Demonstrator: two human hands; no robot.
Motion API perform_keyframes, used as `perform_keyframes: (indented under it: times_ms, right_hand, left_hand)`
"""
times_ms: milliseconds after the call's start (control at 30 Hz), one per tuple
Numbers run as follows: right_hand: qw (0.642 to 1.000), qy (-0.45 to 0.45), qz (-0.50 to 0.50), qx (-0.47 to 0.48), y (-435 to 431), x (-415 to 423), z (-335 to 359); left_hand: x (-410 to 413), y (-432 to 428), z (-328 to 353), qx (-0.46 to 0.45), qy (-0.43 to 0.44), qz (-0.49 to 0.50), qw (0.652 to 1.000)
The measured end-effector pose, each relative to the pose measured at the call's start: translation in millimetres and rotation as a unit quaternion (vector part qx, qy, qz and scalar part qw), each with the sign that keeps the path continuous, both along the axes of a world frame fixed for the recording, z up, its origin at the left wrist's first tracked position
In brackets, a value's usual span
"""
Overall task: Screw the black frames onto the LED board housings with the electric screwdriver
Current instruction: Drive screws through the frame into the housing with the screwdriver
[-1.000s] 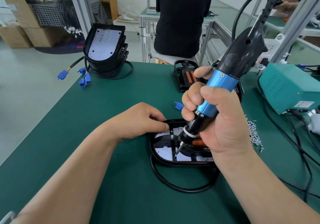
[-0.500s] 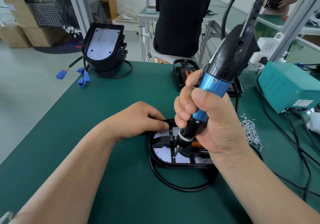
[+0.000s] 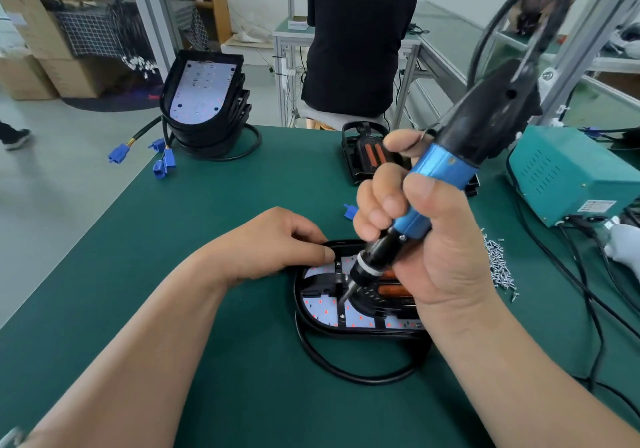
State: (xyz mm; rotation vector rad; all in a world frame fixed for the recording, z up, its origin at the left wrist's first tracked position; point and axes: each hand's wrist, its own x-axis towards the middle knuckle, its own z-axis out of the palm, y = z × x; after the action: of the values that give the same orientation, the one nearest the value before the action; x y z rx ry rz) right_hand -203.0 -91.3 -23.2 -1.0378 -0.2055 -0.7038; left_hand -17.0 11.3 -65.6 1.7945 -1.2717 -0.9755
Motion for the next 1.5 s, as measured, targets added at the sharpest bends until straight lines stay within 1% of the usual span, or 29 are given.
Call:
perform_keyframes:
  times_ms: [100, 233, 300, 367, 433, 467, 533, 600, 633, 667, 700, 833, 1100, 1167, 1233, 1333, 1500]
  right_hand:
    - [0.997, -0.017, -0.054, 0.046, -10, -2, 4]
    - [0.988, -0.005, -0.115, 0.1, -24, -7, 9]
    - [0.983, -0.007, -0.132, 0.131, -31, -9, 9]
    - [0.976, -0.015, -0.151, 0.156, -38, -12, 9]
    - [0.969, -0.023, -0.174, 0.173, -46, -16, 9]
    - [0.966, -0.027, -0.187, 0.18, -50, -18, 9]
    - [0.958, -0.034, -0.209, 0.195, -57, -21, 9]
    - [0.95, -0.041, -0.225, 0.214, -64, -24, 8]
    - [0.946, -0.043, -0.232, 0.221, -67, -25, 7]
    - [0.943, -0.043, -0.239, 0.226, -69, -26, 6]
    - [0.941, -0.043, -0.246, 0.229, -72, -27, 5]
    - [0.933, -0.035, -0.262, 0.243, -80, -27, 0]
    - [0.932, -0.014, -0.277, 0.234, -91, -29, -8]
    - [0.934, -0.009, -0.276, 0.225, -91, -30, -10]
    - [0.934, -0.007, -0.276, 0.225, -90, -31, -12]
    - [0.933, -0.006, -0.273, 0.235, -86, -30, -17]
    - [0.934, -0.009, -0.266, 0.238, -82, -30, -19]
  left_hand:
    - [0, -1, -1, 0.0, 0.015, 0.006, 1.0]
    - [2, -1, -5, 0.012, 0.051, 0.037, 0.998]
    - [2, -2, -5, 0.002, 0.096, 0.072, 0.993]
    - [3, -5, -6, -0.02, 0.159, 0.133, 0.978]
    - [3, -10, -6, -0.045, 0.252, 0.199, 0.946]
    - [3, -13, -5, -0.06, 0.314, 0.22, 0.922]
    - [4, -15, -4, -0.093, 0.45, 0.232, 0.857]
    - [7, -15, -4, -0.117, 0.555, 0.226, 0.792]
    - [9, -14, -4, -0.126, 0.588, 0.225, 0.767]
    - [10, -14, -5, -0.133, 0.608, 0.225, 0.75]
    - [10, -14, -5, -0.135, 0.616, 0.224, 0.743]
    - [5, -15, -6, -0.123, 0.6, 0.211, 0.762]
    - [-5, -19, -1, -0.082, 0.513, 0.193, 0.832]
    - [-9, -21, -1, -0.08, 0.497, 0.185, 0.844]
    - [-11, -22, -1, -0.09, 0.504, 0.19, 0.837]
    - [-8, -21, -3, -0.105, 0.532, 0.206, 0.814]
    - [-4, -20, -2, -0.095, 0.53, 0.198, 0.819]
